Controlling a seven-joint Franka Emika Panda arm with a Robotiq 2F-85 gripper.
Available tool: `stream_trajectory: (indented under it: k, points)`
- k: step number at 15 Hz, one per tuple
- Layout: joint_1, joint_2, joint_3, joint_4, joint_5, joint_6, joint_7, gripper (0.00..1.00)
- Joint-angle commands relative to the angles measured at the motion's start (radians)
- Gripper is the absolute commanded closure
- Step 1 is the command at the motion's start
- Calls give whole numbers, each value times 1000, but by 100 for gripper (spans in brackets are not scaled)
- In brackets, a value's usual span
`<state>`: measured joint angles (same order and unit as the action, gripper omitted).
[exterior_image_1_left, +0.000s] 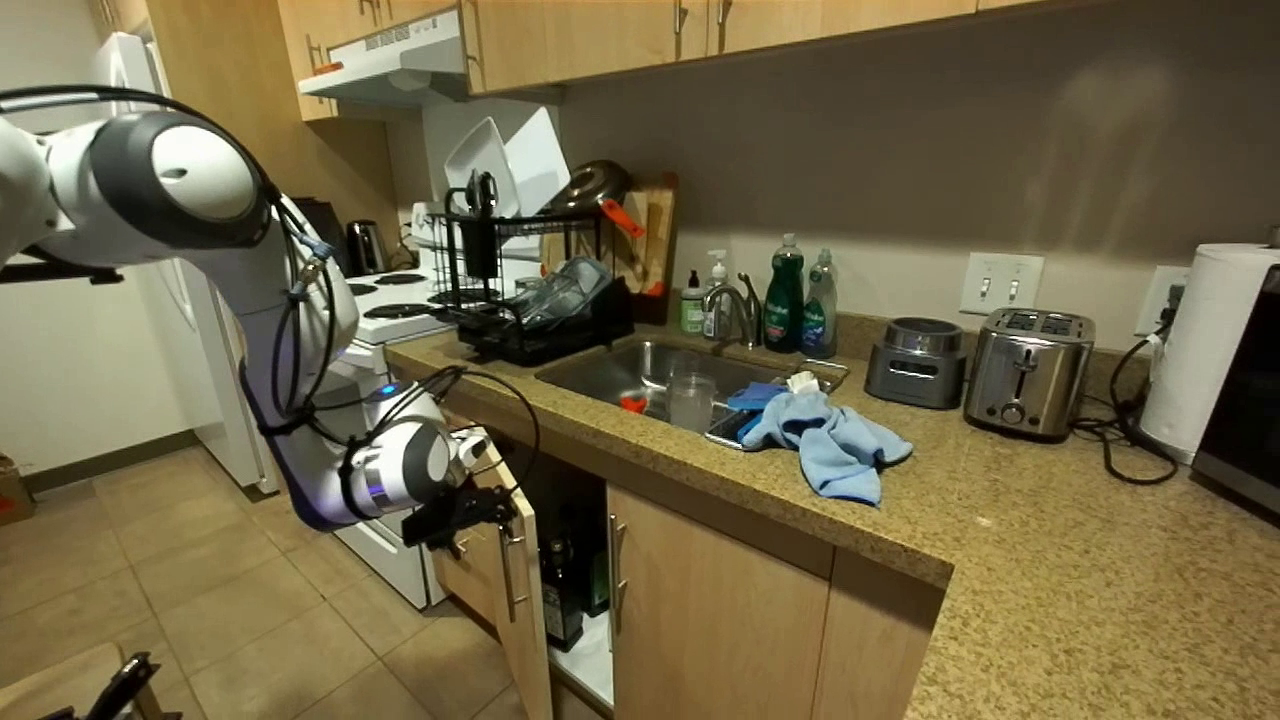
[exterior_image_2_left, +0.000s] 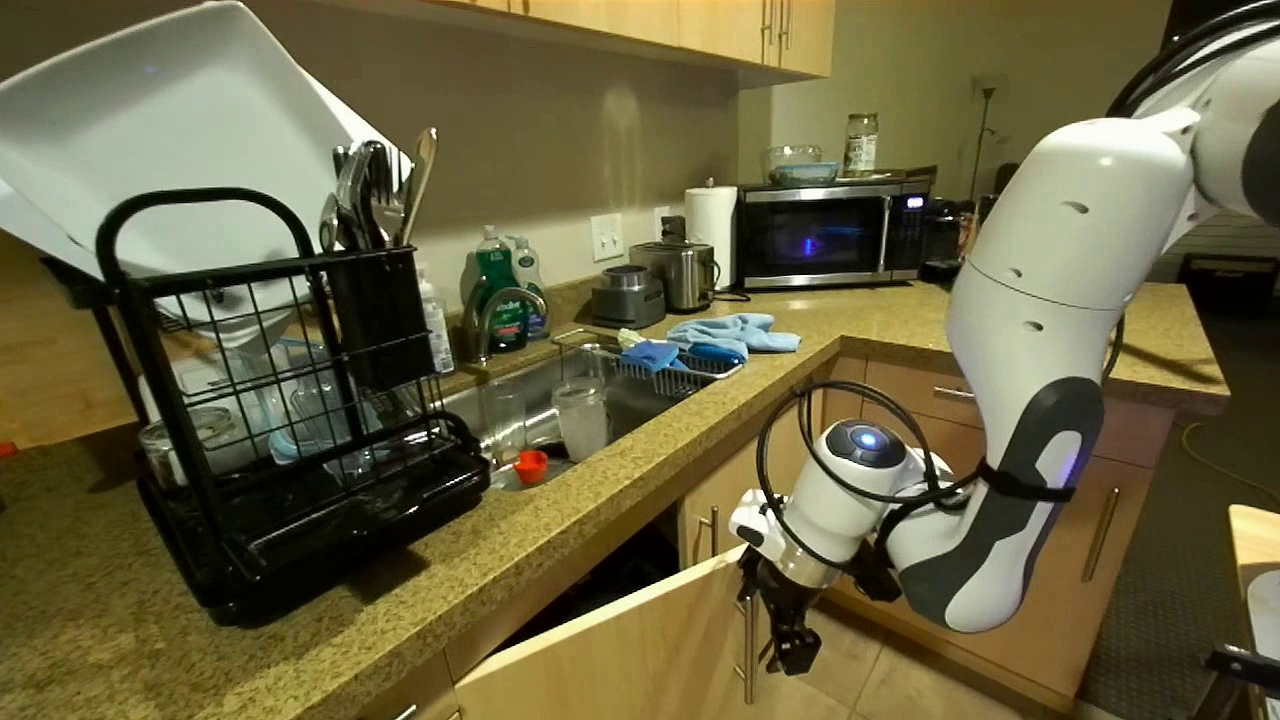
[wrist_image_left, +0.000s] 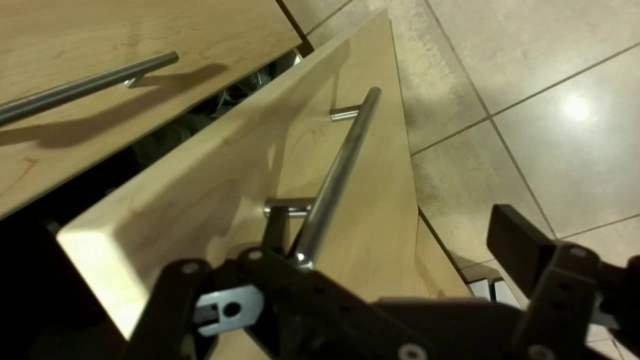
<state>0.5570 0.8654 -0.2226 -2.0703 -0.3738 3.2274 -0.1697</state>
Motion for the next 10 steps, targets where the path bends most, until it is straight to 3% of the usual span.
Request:
stream_trajectory:
  k: [1,10]
  points:
    - [110,22,1,-18,39,-8,17,0]
    - [200,0,-25,-64,57,-8,29,0]
